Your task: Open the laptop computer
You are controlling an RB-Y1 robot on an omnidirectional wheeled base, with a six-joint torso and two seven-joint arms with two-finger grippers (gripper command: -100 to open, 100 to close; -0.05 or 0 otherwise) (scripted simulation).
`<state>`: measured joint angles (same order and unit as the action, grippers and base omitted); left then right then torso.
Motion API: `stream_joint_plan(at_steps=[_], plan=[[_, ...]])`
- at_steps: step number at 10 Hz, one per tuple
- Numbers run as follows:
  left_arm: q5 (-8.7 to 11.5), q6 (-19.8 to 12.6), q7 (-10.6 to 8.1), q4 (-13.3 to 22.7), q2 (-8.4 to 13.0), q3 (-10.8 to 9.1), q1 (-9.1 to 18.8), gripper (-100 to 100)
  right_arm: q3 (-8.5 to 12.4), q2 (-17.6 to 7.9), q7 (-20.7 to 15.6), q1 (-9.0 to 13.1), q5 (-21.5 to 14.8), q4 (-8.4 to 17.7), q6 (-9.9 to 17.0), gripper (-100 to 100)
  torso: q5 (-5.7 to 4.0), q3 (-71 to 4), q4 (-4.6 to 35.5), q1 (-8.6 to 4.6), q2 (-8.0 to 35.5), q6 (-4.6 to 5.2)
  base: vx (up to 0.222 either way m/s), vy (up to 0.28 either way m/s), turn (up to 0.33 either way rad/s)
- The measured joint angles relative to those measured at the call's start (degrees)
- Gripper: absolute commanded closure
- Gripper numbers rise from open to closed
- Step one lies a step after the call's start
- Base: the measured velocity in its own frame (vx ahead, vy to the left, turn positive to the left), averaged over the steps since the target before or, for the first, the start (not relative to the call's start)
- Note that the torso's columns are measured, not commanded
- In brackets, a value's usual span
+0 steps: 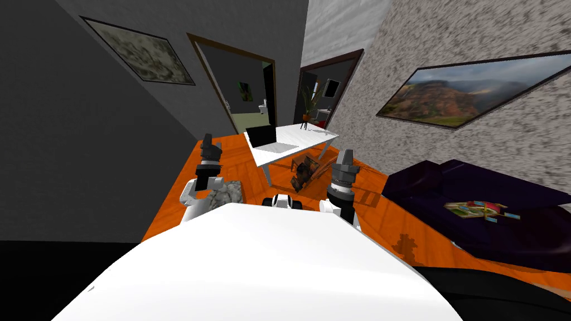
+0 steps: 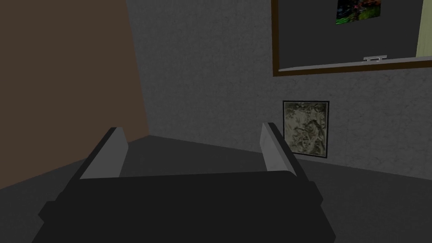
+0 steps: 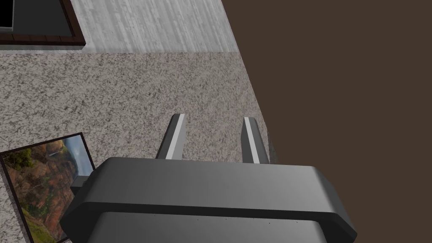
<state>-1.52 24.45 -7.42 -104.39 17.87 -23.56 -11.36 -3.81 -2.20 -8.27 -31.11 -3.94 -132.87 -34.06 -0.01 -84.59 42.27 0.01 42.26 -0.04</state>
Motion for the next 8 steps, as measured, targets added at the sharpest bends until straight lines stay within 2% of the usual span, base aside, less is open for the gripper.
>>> stream_joint_plan(at_steps=[3,4,6,8], plan=[[0.2,-0.7,0.31,4.2,2.1,-4.28,2.3,-100,0.0,0.0,0.0,0.0,0.0,0.0,0.0,0,0.02,0.1,0.0,0.00,0.1,0.06,0.018,-0.076,-0.127],[0.2,-1.0,0.48,5.5,2.6,-5.09,3.4,-100,0.0,0.0,0.0,0.0,0.0,0.0,0.0,0,0.01,0.1,0.0,0.01,0.1,0.02,0.031,-0.101,-0.172],[0.1,-2.5,1.21,8.9,4.4,-8.22,6.9,-100,0.0,0.0,0.0,0.0,0.0,0.0,0.0,0,-0.05,-0.1,0.0,-0.21,-0.2,0.08,0.077,-0.119,-0.210],[0.4,-2.7,1.34,12.1,5.8,-11.26,8.5,-100,0.0,0.0,0.0,0.0,0.0,0.0,0.0,0,0.03,0.1,0.0,0.04,0.1,0.04,0.028,-0.084,-0.126]])
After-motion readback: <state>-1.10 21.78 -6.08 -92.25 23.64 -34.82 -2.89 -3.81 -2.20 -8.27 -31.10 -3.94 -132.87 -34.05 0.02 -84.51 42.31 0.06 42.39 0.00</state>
